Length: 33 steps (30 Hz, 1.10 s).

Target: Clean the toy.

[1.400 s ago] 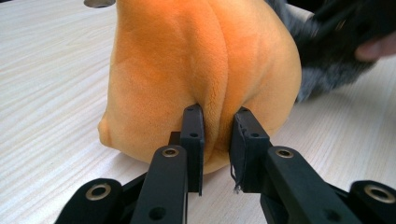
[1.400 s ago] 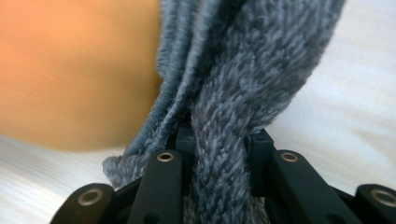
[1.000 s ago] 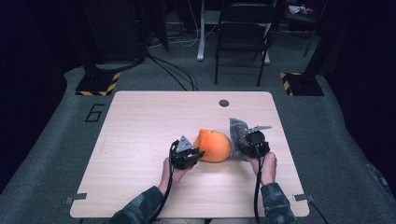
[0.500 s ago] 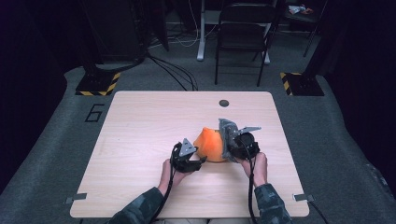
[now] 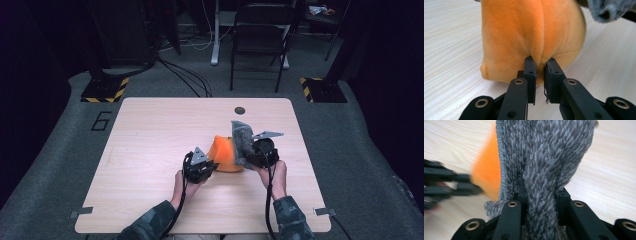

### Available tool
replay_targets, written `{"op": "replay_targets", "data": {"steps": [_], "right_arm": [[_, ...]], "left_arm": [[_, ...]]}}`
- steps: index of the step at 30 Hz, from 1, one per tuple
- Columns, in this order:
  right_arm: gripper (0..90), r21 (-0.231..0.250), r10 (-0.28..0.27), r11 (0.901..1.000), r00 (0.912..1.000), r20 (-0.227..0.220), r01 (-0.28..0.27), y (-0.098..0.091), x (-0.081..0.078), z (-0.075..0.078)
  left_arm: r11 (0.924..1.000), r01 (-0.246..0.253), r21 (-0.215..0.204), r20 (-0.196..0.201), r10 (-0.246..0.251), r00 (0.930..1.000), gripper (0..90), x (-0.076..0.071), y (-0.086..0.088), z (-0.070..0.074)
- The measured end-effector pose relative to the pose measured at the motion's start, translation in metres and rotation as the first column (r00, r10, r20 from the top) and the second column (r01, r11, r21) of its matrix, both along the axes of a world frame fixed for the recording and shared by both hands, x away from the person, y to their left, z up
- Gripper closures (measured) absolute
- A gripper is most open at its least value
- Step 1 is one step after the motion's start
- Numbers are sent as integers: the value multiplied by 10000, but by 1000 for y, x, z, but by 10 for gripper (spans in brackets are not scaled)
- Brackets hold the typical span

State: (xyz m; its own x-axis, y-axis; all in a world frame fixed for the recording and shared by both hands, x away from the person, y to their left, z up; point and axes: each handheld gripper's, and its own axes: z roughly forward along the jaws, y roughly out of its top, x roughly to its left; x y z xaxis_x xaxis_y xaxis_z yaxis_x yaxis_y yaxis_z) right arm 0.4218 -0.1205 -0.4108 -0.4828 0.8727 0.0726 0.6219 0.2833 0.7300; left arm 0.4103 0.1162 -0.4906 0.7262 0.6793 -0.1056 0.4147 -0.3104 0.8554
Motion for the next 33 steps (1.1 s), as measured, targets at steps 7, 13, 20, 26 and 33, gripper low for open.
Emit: {"op": "replay_targets", "data": {"steps": [7,13,20,26,33], "right_arm": [[725,-243,861,9960,9962,96,-859,43,-17,7],[725,-1051,629,9926,9979,174,-607,43,-11,-8],[725,-839,73,9964,9997,-231,-92,21,-1,-18],[725,-944,-327,9952,9981,-529,276,5,5,-24],[727,-981,-861,9923,9901,-1111,753,-11,13,-40]], "left_arm": [[9996,255,-150,-226,-259,9994,805,-10,-7,3],[9991,404,100,-200,-401,9990,801,-5,-5,-1],[9993,362,97,-212,-360,9991,797,-2,-4,-2],[9991,417,88,-264,-415,9988,797,0,-3,-3],[9988,463,176,-220,-459,9987,796,0,-2,-4]]}}
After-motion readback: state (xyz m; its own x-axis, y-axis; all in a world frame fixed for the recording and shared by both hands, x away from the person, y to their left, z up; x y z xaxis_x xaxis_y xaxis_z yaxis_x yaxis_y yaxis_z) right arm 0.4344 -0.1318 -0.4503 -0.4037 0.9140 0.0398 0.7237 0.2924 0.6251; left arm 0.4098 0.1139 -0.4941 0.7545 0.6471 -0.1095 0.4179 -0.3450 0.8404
